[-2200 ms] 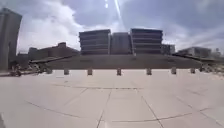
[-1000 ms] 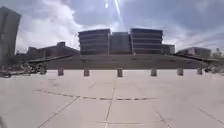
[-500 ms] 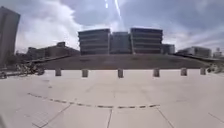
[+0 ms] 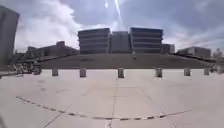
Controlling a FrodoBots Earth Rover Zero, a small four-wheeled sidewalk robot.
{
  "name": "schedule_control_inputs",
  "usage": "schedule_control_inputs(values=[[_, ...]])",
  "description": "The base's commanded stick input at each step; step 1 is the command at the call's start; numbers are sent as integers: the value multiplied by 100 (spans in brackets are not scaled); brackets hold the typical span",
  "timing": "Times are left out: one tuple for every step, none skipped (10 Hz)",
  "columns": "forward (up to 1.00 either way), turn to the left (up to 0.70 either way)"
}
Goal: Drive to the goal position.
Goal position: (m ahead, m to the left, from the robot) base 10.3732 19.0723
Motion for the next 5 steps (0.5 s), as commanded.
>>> schedule_control_inputs(values=[[70, 0], [70, 0], [70, 0], [70, 0], [70, 0]])
